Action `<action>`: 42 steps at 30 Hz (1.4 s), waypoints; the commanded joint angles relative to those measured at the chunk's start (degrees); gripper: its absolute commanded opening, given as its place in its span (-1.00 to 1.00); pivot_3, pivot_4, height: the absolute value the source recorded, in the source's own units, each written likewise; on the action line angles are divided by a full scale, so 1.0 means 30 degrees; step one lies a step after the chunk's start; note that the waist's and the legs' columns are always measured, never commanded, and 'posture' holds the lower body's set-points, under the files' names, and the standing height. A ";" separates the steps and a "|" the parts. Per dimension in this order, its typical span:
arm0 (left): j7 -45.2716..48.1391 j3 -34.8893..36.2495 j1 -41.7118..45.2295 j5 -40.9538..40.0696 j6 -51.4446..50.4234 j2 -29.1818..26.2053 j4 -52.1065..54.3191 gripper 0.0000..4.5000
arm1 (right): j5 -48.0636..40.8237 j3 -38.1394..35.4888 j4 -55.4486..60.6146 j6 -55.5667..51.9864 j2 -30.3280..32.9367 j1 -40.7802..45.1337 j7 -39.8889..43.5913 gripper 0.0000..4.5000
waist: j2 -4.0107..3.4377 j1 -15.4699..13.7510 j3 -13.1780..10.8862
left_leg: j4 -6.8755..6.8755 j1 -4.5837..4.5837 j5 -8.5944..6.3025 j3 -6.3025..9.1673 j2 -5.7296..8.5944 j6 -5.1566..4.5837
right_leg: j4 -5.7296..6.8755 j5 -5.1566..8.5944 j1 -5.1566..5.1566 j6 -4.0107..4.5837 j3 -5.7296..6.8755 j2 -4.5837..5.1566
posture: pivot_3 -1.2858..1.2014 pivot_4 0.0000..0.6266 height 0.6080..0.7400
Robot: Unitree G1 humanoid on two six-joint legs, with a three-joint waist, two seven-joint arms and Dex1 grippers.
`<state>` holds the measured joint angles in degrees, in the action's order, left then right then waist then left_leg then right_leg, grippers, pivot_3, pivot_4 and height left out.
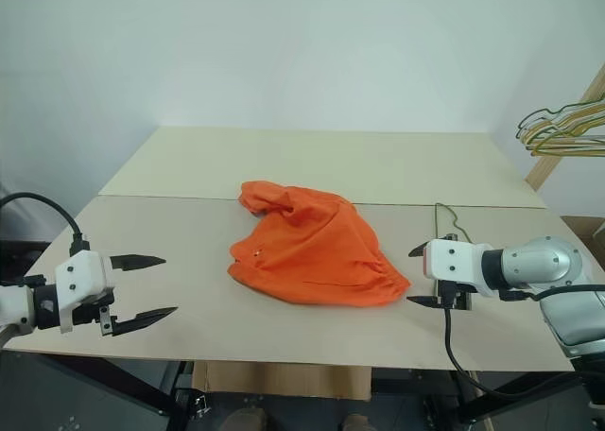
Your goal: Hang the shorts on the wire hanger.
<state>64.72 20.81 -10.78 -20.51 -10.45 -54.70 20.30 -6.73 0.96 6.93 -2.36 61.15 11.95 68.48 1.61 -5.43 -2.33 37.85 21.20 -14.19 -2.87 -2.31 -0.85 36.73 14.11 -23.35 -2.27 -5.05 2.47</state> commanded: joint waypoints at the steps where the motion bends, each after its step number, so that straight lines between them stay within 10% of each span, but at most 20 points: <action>1: -0.0125 0.0068 0.0489 -0.0409 -0.0418 -0.0172 0.0179 1.00 | -0.0031 -0.0528 0.0502 0.0234 0.0160 -0.0028 -0.0111 0.97 | 0.0000 -0.0004 0.0000 | 0.0000 0.0000 0.0000 0.0000 0.0000 0.0000 | 0.0000 0.0000 0.0000 0.0000 0.0001 0.0000 | 0.21 -1.00 1.00; 23: 0.0527 -0.1601 0.1665 0.0622 0.0733 -0.0432 -0.0855 1.00 | 0.1644 0.0979 -0.0842 0.2726 -0.0107 0.1047 0.0274 0.97 | 0.0000 0.0618 0.0002 | 0.0000 -0.0002 0.0000 -0.0005 -0.0008 0.0001 | 0.0003 0.0002 -0.0002 0.0005 0.0004 -0.0004 | 0.13 -1.00 1.00; 31: 0.0463 -0.2097 0.1973 0.0993 0.0790 -0.0517 -0.0942 1.00 | 0.9151 0.4441 -0.4964 0.9717 -0.1936 0.3093 -0.4827 0.97 | 0.0000 0.1339 0.0003 | 0.0000 -0.0014 0.0002 -0.0020 -0.0002 0.0003 | 0.0017 -0.0004 0.0002 0.0009 -0.0010 -0.0001 | 0.11 -1.00 1.00; 42: 0.0238 -0.1831 0.1734 0.0991 0.0693 -0.0628 -0.0799 1.00 | 1.1012 0.5908 -0.7441 1.1529 -0.3858 0.4258 -0.6994 0.80 | 0.0007 0.1766 0.0005 | 0.0000 -0.0031 0.0003 -0.0023 0.0006 0.0002 | 0.0034 -0.0087 0.0017 0.0143 -0.0042 -0.0001 | 0.12 -1.00 1.00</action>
<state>65.84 13.74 -5.68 -17.78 -8.80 -55.82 16.92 25.85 18.64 -15.09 31.38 49.73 23.81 47.72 1.63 -0.13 -2.32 37.85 21.09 -14.18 -2.94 -2.30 -0.85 36.84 13.85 -23.29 -1.83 -5.17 2.46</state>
